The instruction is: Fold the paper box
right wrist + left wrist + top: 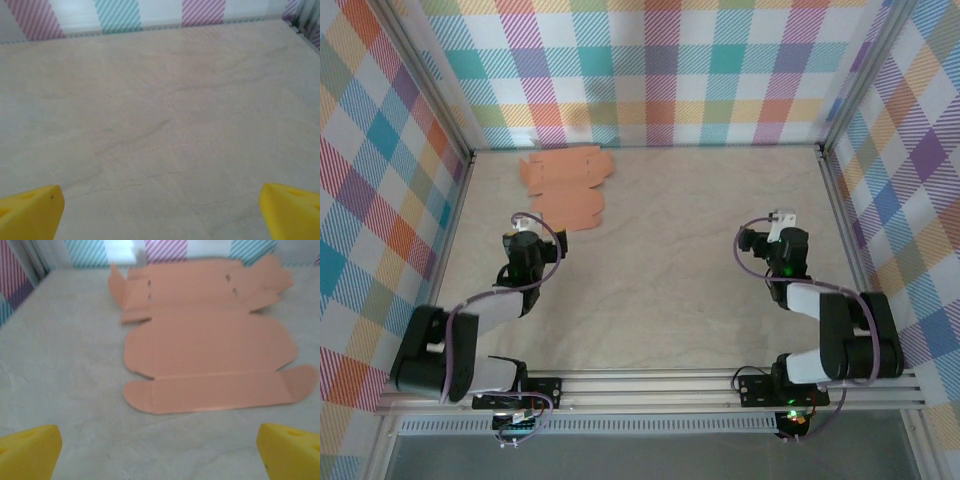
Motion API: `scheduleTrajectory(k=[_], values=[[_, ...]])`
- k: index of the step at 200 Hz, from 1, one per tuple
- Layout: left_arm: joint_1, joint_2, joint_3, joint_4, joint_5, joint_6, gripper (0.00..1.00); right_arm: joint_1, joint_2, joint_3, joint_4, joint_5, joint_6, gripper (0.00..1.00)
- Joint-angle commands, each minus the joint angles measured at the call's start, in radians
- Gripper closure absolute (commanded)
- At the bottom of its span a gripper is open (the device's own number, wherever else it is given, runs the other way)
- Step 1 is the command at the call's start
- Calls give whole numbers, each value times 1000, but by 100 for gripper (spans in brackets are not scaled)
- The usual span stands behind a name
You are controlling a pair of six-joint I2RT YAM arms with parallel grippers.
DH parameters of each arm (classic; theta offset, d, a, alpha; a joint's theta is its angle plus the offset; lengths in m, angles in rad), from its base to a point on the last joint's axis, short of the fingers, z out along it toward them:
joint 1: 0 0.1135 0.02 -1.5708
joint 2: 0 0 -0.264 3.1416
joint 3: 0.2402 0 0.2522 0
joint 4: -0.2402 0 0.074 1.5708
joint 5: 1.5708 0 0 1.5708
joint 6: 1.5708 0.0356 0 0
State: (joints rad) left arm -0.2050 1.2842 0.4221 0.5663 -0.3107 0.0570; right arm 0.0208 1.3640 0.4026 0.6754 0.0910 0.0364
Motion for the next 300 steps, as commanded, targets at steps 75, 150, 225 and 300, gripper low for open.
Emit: scheduleTrajectory(k=[75, 150, 225, 300], values=[[-91, -392, 191, -743, 16, -400, 0, 205, -76, 397, -655, -149, 374, 0], [-86, -443, 340, -973, 48, -404, 0, 542, 461, 836, -730, -165, 622, 22], [-87, -497, 288, -1029, 94, -440, 0, 680, 941, 1418, -911, -224, 619, 45], [-87, -520, 272, -1021, 92, -430, 0, 686, 1158, 1724, -1070, -251, 596, 60]])
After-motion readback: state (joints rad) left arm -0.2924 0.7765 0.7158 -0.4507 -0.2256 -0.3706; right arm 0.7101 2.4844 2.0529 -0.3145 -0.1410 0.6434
